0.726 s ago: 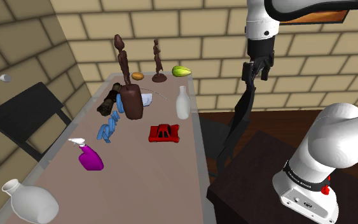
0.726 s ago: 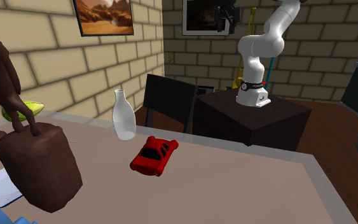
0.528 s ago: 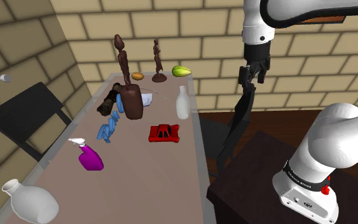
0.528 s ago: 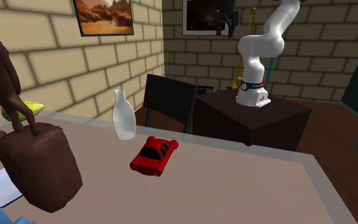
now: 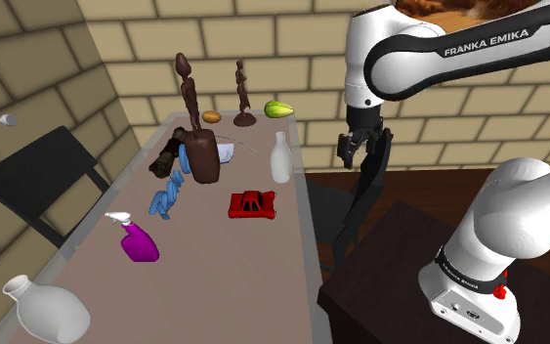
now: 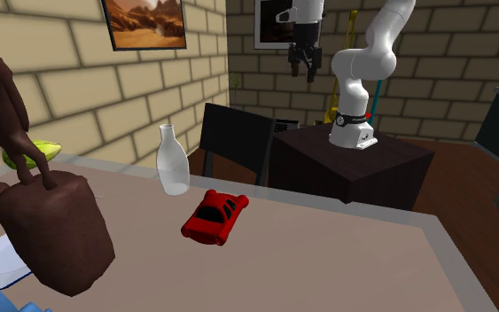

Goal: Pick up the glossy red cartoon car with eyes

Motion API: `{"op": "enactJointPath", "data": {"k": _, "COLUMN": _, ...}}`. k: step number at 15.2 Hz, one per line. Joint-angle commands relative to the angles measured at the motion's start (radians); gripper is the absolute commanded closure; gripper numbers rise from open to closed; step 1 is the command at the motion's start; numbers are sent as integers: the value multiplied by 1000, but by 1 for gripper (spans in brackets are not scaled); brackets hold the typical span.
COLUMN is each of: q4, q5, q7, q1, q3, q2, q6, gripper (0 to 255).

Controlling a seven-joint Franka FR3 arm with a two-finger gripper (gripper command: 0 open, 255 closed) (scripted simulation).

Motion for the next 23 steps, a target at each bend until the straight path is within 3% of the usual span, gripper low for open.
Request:
{"op": "enactJointPath", "data": {"k": 1, "q4": -24, "q5": 3, "q7": 12, "q1": 1, "q3": 10, "q2": 49, "q6": 94, "gripper": 0}}
{"op": "enactJointPath", "data": {"k": 8, "q4": -49, "q5": -2, "q7": 70, "q1": -3, "q3": 53, "q2": 287, "q6": 416, "gripper": 0}}
{"op": "enactJointPath", "data": {"k": 13, "q4": -13, "q5": -45, "q7": 131, "q1": -18, "q3": 85, "q2": 495, "q6": 627, "gripper": 0}}
{"op": "enactJointPath", "data": {"k": 19, "q4": 89, "q5": -176, "q7": 257, "q1": -31, "q3": 99, "q2": 758, "q6": 829, "gripper": 0}}
{"op": "enactJointPath", "data": {"k": 23, "q4": 190, "q5": -290, "q7": 358, "q1": -3, "q3": 65, "q2": 929, "q6": 925, "gripper": 0}}
